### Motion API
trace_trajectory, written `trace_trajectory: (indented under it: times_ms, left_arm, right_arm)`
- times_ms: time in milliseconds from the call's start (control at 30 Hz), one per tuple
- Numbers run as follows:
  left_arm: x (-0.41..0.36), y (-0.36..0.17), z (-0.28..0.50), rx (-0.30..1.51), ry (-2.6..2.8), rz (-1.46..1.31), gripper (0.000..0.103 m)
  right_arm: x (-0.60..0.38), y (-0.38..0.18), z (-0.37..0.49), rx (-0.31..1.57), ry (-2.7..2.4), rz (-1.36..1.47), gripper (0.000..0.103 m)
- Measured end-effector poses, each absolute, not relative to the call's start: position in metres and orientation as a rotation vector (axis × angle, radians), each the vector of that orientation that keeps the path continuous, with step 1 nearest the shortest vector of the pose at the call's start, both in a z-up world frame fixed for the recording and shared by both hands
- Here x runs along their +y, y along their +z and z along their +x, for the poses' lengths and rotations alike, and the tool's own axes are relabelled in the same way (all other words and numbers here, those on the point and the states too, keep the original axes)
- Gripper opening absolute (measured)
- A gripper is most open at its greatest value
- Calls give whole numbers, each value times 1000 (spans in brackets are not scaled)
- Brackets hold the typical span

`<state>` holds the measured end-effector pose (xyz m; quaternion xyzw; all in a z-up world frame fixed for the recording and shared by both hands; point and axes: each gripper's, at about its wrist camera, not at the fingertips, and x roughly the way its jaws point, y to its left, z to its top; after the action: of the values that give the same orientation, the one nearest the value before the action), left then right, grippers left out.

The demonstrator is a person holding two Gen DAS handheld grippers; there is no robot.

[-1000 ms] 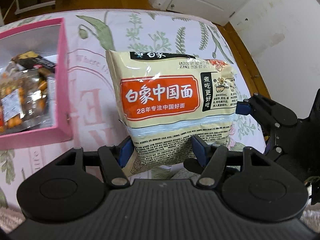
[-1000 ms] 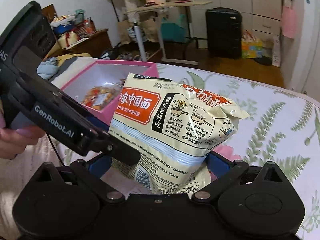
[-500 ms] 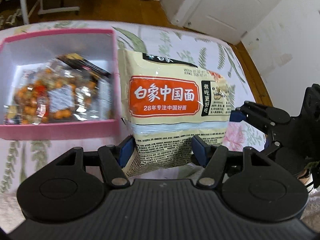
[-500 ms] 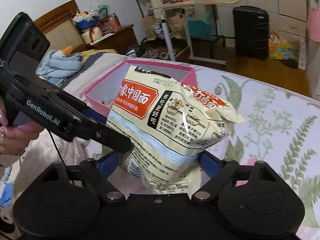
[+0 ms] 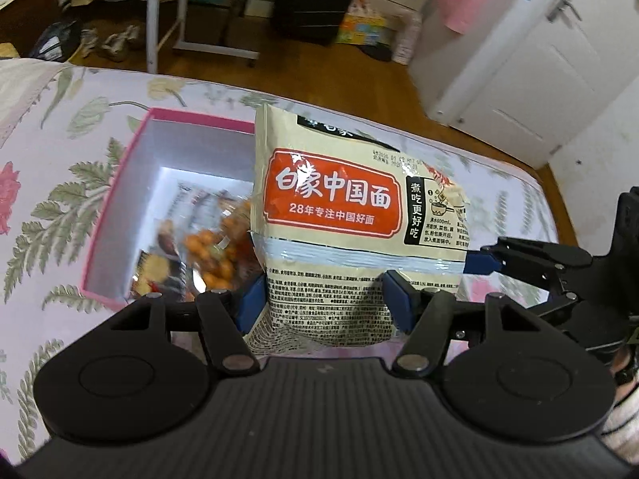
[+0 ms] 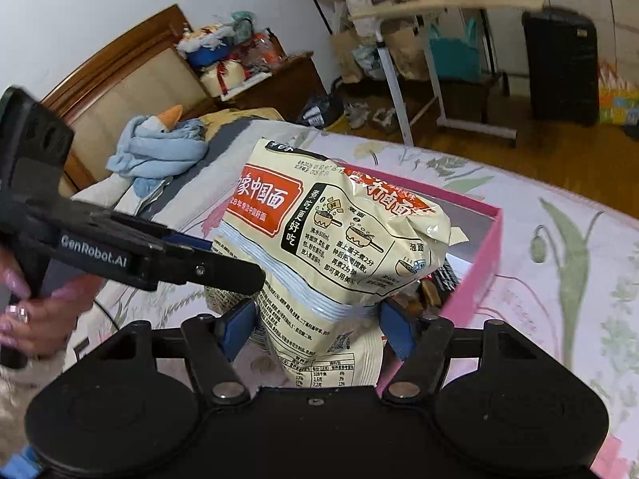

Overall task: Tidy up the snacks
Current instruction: 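Carry the noodle packet over the pink box with both grippers, then lower the noodle packet into the box and open both grippers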

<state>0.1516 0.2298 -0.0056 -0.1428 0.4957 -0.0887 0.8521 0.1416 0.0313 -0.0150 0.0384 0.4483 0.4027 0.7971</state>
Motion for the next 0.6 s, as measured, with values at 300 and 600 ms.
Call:
trace_trajectory:
  times_ms: [300, 600]
  left_arm:
    - [225, -60, 193, 1063, -133, -259, 62]
    - [217, -57, 160, 958, -59, -211, 62]
  right_arm:
    - [47, -54, 166, 1048, 754, 76, 73]
    - [26, -31, 125, 888, 722, -60, 74]
